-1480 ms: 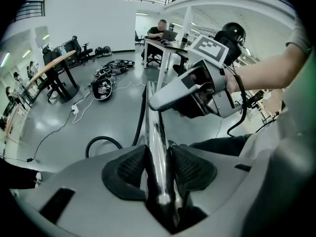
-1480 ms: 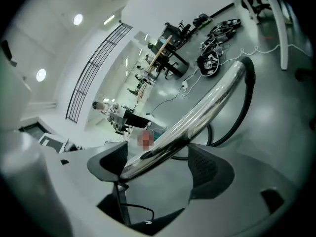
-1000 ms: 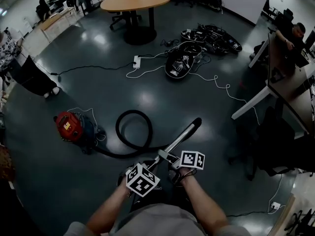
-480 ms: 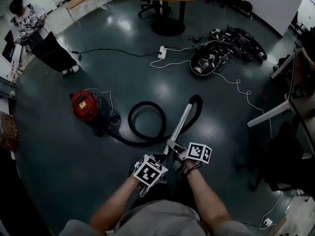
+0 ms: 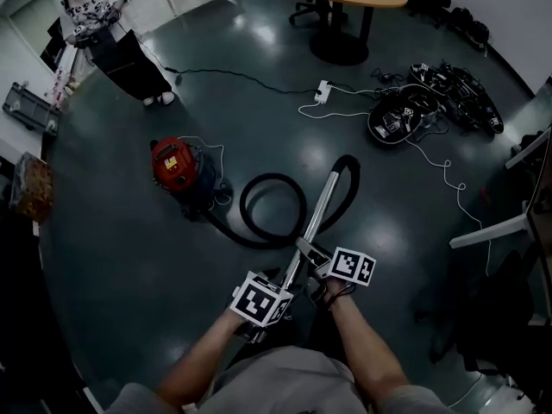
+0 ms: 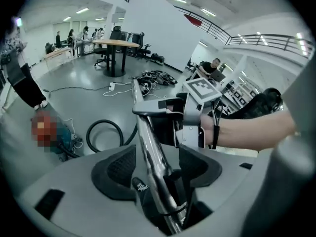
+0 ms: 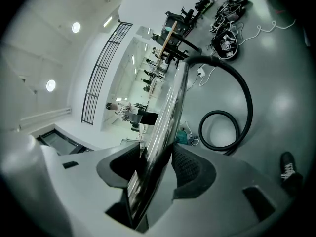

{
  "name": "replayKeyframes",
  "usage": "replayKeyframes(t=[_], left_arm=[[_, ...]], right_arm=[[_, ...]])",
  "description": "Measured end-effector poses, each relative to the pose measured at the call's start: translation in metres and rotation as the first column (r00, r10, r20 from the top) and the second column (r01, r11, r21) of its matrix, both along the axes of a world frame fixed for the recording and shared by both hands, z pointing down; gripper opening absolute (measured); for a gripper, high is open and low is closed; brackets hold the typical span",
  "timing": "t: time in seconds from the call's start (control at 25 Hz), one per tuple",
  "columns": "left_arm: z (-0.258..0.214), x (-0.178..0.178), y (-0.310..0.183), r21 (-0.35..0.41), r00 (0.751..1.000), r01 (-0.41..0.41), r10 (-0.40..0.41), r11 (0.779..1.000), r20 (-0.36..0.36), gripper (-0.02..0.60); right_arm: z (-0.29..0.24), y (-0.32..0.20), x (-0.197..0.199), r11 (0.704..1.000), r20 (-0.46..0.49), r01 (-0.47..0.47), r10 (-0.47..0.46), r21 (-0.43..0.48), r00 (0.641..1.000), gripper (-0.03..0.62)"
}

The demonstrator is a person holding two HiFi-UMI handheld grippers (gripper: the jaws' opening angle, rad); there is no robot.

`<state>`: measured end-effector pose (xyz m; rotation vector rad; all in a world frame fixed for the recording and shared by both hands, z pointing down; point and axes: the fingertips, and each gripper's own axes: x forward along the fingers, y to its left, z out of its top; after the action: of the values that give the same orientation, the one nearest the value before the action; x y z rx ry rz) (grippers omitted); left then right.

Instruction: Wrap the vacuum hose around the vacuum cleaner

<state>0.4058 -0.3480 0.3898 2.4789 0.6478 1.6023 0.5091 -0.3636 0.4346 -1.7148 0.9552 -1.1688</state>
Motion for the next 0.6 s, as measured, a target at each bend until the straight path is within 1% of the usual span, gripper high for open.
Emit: replayKeyframes(t=[0.08,0.16,0.28,0.36,0.44,0.52,0.6], left_arm=[[0.008,-0.002,0.006,-0.011,0.999,0.035,-0.035,0.999,0.04,0.264],[0.014,-0.001,0.016,-0.044,0.994,0.068,-0.064,0.997,0.085,0.265],[0.018,0.002,0.03,-0.051,0.989,0.095,-0.089,0.994,0.116,0.264],[0.02,0.003,0.037,-0.024,0.989,0.109,-0.106,0.994,0.106,0.264],[0.021,0.005,0.043,-0.003,0.99,0.124,-0.124,0.992,0.064,0.258],[0.017,0.011,0.048,-0.013,0.987,0.159,-0.158,0.987,0.032,0.25],[0.012,0.015,0.052,-0.031,0.98,0.194,-0.192,0.981,0.044,0.25]], right_arm=[[-0.004,0.003,0.004,1.0,0.006,0.022,-0.022,0.015,1.0,0.199],[-0.009,0.005,0.006,0.998,0.003,0.055,-0.055,0.025,0.998,0.201],[-0.014,0.009,0.009,0.993,-0.002,0.112,-0.112,0.023,0.994,0.199],[-0.012,0.013,0.008,0.989,-0.001,0.146,-0.146,0.016,0.989,0.199],[-0.011,0.02,0.008,0.984,-0.004,0.176,-0.176,0.027,0.984,0.199],[-0.013,0.025,0.013,0.978,-0.001,0.198,-0.198,0.063,0.98,0.2],[-0.014,0.027,0.016,0.973,0.024,0.208,-0.211,0.102,0.977,0.204]])
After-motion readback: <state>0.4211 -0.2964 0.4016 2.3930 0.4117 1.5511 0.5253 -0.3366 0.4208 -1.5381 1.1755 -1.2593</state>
